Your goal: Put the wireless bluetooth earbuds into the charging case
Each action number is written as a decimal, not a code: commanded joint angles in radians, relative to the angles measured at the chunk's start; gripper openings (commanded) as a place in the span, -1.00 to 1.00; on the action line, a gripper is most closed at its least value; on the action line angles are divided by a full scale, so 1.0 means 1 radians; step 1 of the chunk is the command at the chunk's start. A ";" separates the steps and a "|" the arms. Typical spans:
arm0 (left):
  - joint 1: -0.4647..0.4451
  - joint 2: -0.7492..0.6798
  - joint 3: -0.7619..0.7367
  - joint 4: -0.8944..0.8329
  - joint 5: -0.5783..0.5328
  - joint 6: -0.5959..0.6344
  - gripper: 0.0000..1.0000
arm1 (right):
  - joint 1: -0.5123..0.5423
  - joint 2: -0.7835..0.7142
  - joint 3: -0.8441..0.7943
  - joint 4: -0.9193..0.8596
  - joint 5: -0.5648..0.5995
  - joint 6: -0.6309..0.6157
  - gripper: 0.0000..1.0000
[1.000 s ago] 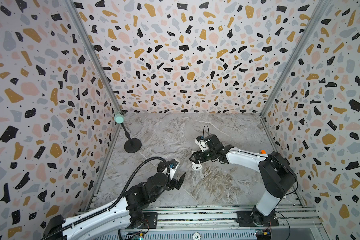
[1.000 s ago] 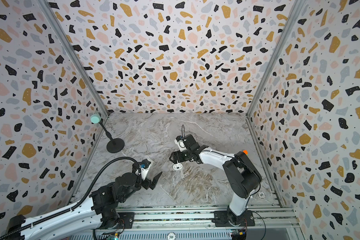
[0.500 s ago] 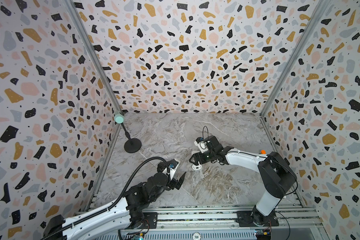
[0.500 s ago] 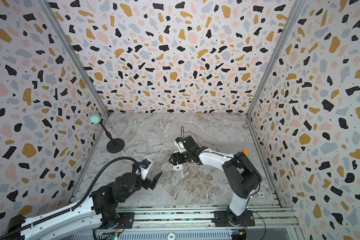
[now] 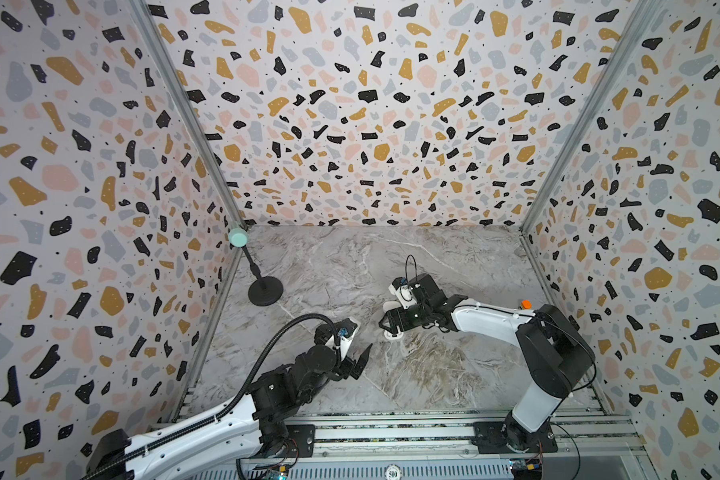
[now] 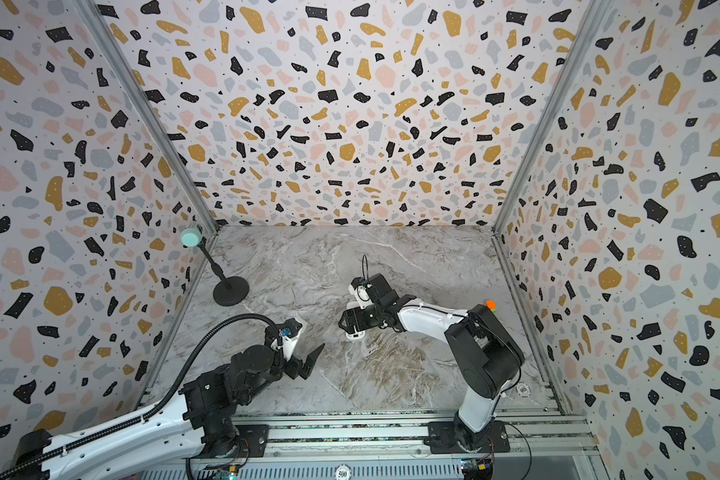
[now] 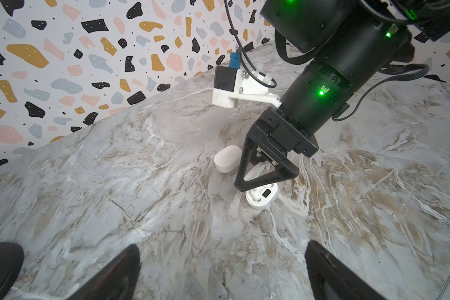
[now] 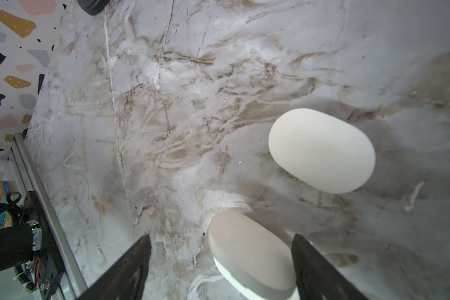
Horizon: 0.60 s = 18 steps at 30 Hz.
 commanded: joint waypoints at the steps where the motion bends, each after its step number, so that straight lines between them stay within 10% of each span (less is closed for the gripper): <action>1: 0.004 0.000 -0.003 0.044 -0.009 0.012 0.99 | 0.008 -0.052 -0.008 -0.001 0.000 0.009 0.70; 18: 0.004 0.003 -0.002 0.041 -0.010 0.009 0.99 | 0.023 -0.107 -0.061 0.017 0.011 0.035 0.69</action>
